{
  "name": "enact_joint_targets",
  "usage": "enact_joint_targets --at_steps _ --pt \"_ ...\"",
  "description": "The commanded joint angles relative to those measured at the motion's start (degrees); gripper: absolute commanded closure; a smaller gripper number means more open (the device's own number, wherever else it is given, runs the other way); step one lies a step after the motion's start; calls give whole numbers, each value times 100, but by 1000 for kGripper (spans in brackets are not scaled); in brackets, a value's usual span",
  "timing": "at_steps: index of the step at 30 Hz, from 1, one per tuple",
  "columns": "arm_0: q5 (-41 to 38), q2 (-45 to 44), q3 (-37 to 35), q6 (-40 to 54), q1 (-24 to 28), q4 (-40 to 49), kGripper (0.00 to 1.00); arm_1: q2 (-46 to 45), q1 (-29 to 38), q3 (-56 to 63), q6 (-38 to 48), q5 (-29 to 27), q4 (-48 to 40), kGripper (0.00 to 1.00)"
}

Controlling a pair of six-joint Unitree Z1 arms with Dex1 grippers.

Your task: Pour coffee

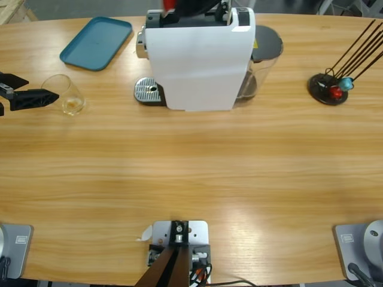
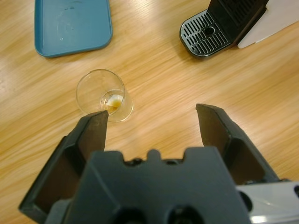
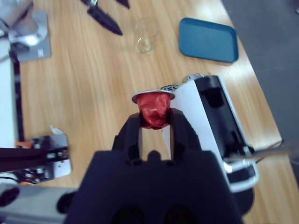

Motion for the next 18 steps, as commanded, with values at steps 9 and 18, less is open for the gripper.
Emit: enact_joint_targets --at_steps 9,18 --pt "41 203 216 -60 -29 -66 184 1376 134 -1523 -1240 -625 660 851" --pt "29 221 215 -60 -29 -66 184 1938 134 -2042 -1581 -1188 767 851"
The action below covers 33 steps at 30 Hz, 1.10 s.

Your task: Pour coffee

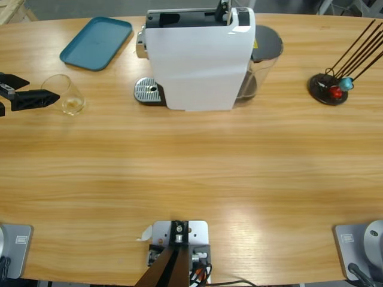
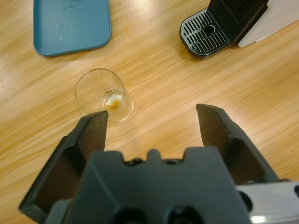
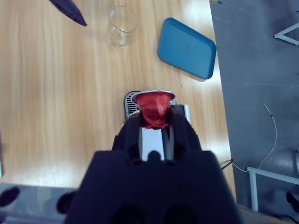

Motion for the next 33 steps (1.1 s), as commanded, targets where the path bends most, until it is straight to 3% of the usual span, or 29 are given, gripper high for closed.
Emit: enact_joint_targets --at_steps 1,14,33 --pt "23 183 213 -60 -29 -65 184 638 67 -148 -290 -491 74 851" --pt "23 199 213 -60 -27 -65 184 738 -132 -139 -374 -807 50 846" --pt "23 201 213 -51 -29 -65 184 775 -434 237 -538 -88 -214 846"
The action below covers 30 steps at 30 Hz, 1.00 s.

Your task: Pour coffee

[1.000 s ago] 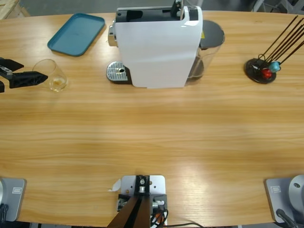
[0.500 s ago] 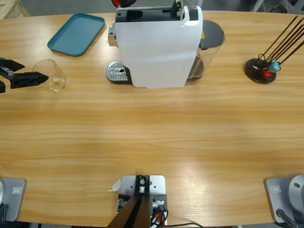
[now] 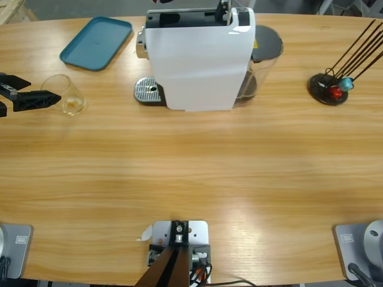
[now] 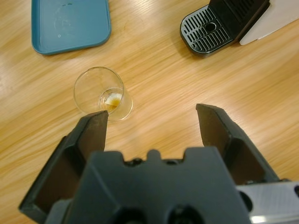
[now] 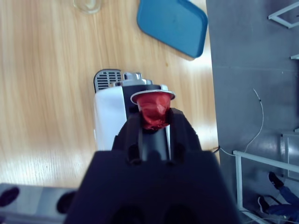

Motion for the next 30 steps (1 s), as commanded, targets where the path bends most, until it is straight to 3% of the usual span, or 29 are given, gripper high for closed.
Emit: enact_joint_targets --at_steps 1,30 --pt "24 147 213 -51 -29 -65 184 314 -65 338 -97 245 -96 846" --pt "32 177 205 -51 -29 -65 184 516 -290 583 -199 384 -316 846"
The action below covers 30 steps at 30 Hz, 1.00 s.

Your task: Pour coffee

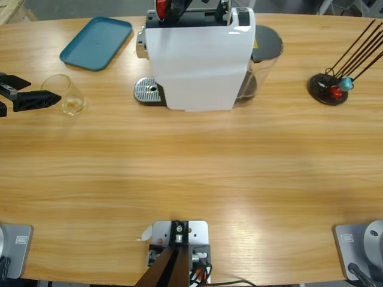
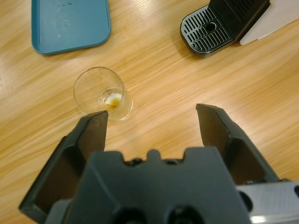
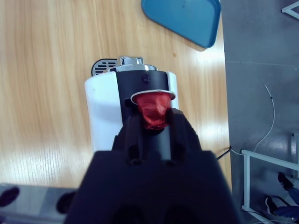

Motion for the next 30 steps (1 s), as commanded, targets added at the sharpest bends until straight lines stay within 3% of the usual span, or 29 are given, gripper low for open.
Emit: enact_joint_targets --at_steps 1,4,7,9,10,12,21,27,29,30 --pt "32 174 205 -51 -29 -65 184 313 -53 196 -57 169 -40 846" --pt "32 171 205 -51 -29 -65 184 314 -53 194 -57 169 -38 839" --pt "29 166 205 -51 -29 -65 184 302 -53 196 -54 141 16 546" --pt "29 166 205 -51 -29 -65 184 297 -53 194 -49 119 55 431" --pt "31 166 205 -51 -29 -65 184 295 -53 187 -50 116 73 325" --pt "27 166 205 -51 -29 -65 184 288 -53 187 -49 111 85 232" --pt "24 178 205 -51 -29 -65 184 193 -53 173 -40 97 224 225" --pt "24 211 196 -51 -29 -65 184 -468 14 99 282 23 312 218" --pt "24 213 196 -51 -29 -65 184 -756 97 108 433 -63 320 86" --pt "24 218 196 -51 -27 -65 184 -950 134 99 582 -79 312 78"
